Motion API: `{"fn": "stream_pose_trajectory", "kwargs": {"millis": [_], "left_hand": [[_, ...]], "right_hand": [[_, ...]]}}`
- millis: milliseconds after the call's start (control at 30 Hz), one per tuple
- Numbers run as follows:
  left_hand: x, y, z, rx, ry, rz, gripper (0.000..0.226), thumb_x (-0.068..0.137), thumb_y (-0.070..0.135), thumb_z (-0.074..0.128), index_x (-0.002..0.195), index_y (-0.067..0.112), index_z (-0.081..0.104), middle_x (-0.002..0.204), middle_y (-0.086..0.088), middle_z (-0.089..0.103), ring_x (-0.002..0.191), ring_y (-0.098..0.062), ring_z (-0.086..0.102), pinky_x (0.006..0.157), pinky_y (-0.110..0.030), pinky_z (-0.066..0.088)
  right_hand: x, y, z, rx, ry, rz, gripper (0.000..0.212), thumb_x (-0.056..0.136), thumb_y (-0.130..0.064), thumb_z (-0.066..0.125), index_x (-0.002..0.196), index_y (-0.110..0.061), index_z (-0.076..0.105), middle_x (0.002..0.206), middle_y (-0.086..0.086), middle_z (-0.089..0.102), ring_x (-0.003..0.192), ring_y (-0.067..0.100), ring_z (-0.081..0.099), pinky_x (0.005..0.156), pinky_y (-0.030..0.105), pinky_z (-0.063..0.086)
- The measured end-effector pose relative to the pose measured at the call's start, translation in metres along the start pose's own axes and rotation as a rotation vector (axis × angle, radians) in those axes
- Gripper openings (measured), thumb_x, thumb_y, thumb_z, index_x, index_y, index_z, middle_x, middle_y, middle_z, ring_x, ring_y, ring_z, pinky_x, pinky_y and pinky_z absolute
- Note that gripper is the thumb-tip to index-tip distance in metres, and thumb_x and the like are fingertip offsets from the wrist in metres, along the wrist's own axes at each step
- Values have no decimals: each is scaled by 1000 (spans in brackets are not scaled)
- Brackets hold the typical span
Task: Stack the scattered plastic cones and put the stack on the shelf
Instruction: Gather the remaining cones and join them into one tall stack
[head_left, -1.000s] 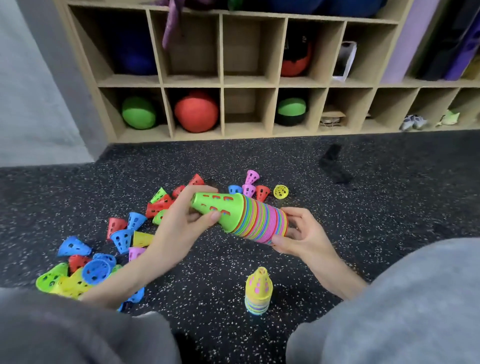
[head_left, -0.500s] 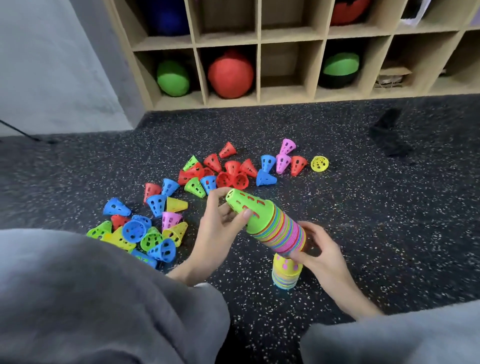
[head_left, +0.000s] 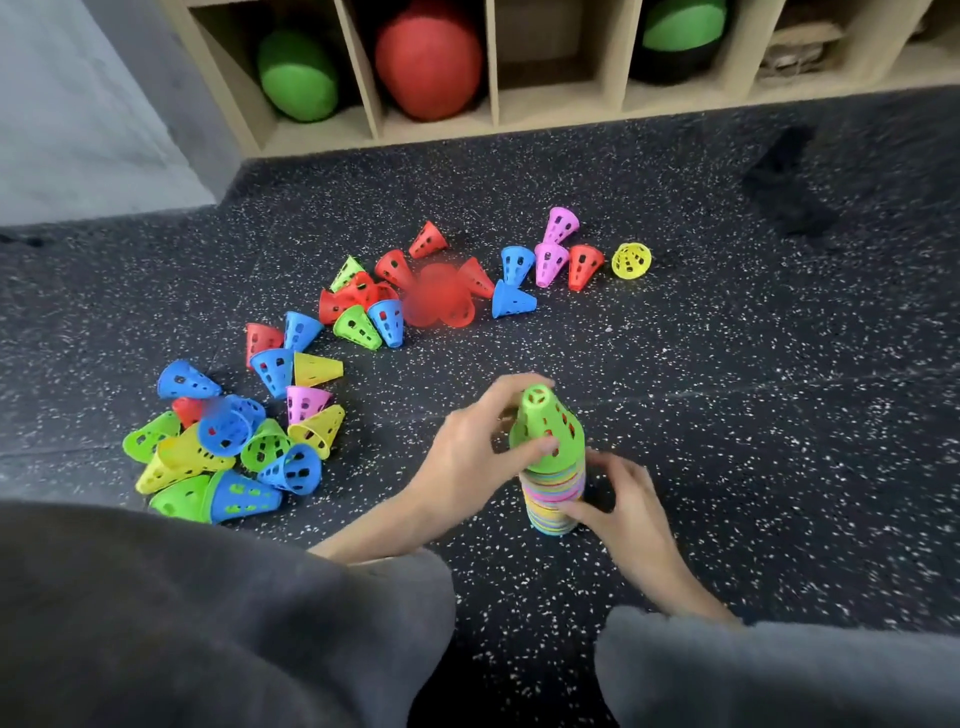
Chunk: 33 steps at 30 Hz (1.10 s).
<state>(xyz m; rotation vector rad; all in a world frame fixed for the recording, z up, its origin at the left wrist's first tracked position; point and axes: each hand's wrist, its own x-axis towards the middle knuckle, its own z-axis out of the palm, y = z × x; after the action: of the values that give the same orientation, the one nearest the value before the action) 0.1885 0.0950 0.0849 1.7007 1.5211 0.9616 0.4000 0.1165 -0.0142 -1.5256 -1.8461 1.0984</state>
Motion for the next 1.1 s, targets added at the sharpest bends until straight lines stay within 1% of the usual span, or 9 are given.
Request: {"fn": "stream_pose_trajectory", "kwargs": {"millis": [133, 167, 267, 367, 533, 600, 800, 967, 1100], "left_hand": [[3, 1, 14, 48, -61, 28, 50, 92, 28, 76, 137, 34, 55, 125, 19, 68, 116, -6, 65, 99, -39, 56], [4, 0, 15, 53, -53, 34, 51, 93, 28, 76, 138, 34, 55, 124, 20, 68, 116, -4, 65, 100, -38, 56], [3, -1, 16, 44, -48, 21, 52, 94, 29, 75, 140, 35, 53, 126, 19, 68, 118, -2, 64, 102, -37, 55], [2, 1, 14, 30, -85, 20, 55, 94, 27, 74, 143, 35, 51, 132, 20, 65, 124, 0, 60, 107, -32, 50], [-5, 14, -11, 120, -87, 39, 62, 100, 47, 57, 156, 42, 31, 159, 25, 33, 134, 13, 34, 114, -18, 30], [-8, 21, -28, 153, -61, 43, 61, 99, 55, 47, 156, 41, 29, 160, 24, 29, 132, 13, 31, 114, -22, 30], [-16, 38, -87, 459, -23, 137, 59, 104, 54, 45, 156, 30, 30, 162, 11, 34, 144, -1, 32, 120, -31, 30], [-18, 70, -146, 849, 79, 325, 59, 103, 59, 36, 148, 21, 41, 153, 0, 49, 138, -21, 48, 111, -44, 44], [-32, 98, -192, 1110, 208, 401, 52, 99, 56, 31, 127, 23, 60, 118, 1, 68, 101, -24, 66, 83, -44, 55]], "right_hand": [[-10, 15, 0, 25, -12, 79, 59, 74, -59, 71, 129, -44, 58, 121, -16, 65, 122, 13, 56, 98, 40, 49], [-12, 16, 0, 18, -14, 72, 57, 75, -59, 70, 130, -45, 57, 122, -18, 65, 123, 12, 56, 99, 43, 49], [-18, 7, -5, 34, 26, 82, 57, 82, -41, 77, 135, -41, 56, 126, -12, 64, 125, 11, 52, 100, 38, 45], [-19, -8, -14, 58, 62, 55, 57, 84, -38, 77, 136, -44, 54, 129, -11, 61, 125, 6, 50, 99, 32, 40], [-23, -53, -50, 67, 171, -58, 52, 87, -29, 77, 123, -57, 52, 123, -25, 54, 119, -1, 48, 100, 24, 34], [-27, -71, -62, 41, 199, -169, 46, 89, -25, 75, 120, -52, 57, 129, -34, 53, 124, -3, 46, 105, 23, 34], [-30, -145, -94, -142, 234, -444, 33, 93, -25, 69, 126, -30, 65, 137, -20, 55, 128, -4, 42, 107, 3, 20], [-29, -228, -116, -376, 277, -642, 36, 93, -25, 72, 128, -19, 65, 140, -5, 55, 130, 13, 42, 111, 11, 20], [-42, -285, -112, -587, 280, -648, 32, 98, -32, 62, 129, -27, 62, 150, -4, 45, 137, 19, 38, 115, 37, 32]]}}
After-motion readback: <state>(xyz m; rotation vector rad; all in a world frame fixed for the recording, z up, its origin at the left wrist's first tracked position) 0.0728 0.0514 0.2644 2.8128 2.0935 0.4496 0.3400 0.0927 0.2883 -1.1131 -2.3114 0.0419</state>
